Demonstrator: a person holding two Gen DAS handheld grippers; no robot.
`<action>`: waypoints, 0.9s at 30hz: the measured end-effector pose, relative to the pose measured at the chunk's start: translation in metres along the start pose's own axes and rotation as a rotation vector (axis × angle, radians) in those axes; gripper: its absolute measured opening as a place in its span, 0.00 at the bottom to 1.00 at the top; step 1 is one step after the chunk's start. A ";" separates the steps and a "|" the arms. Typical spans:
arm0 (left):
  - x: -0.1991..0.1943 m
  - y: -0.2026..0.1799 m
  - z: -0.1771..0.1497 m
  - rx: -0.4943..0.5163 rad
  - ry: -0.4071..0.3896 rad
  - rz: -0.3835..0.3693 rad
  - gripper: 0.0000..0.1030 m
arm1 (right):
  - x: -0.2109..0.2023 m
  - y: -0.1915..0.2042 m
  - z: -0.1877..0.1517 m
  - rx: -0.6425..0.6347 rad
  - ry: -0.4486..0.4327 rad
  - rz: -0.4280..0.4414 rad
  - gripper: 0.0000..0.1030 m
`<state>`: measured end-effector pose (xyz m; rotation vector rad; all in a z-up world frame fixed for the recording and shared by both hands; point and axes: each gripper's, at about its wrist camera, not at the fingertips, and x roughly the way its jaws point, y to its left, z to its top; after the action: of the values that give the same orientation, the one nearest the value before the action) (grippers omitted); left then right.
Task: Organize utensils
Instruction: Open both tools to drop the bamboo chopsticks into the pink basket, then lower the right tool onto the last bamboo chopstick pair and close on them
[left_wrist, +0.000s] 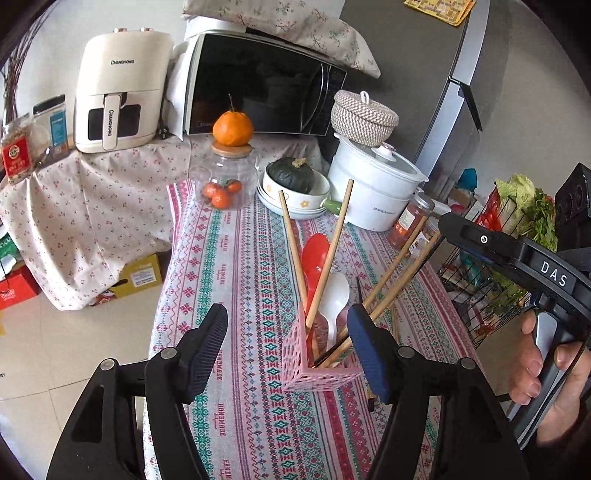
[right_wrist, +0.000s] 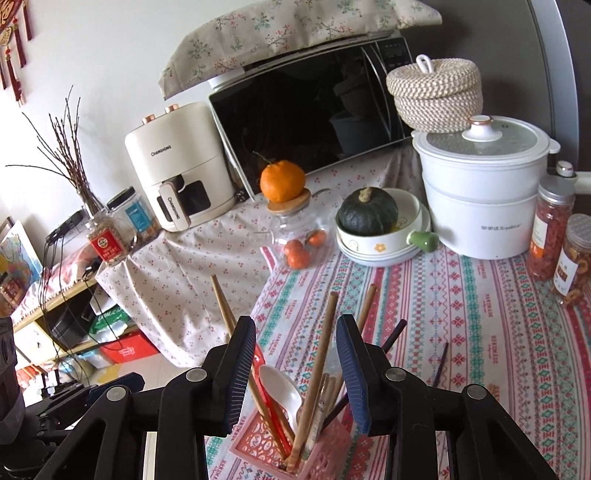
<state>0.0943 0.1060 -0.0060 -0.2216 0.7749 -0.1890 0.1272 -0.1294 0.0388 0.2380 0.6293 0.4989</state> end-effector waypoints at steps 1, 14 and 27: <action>0.002 -0.002 -0.001 -0.004 0.011 -0.008 0.68 | -0.005 -0.003 0.001 0.004 -0.006 -0.005 0.44; 0.024 -0.041 -0.024 0.032 0.130 -0.038 0.73 | -0.056 -0.070 -0.008 0.084 0.008 -0.144 0.68; 0.051 -0.071 -0.050 0.105 0.257 -0.029 0.74 | 0.000 -0.152 -0.068 0.280 0.370 -0.280 0.70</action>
<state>0.0884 0.0186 -0.0555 -0.1103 1.0142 -0.2885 0.1420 -0.2552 -0.0693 0.3196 1.0793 0.1814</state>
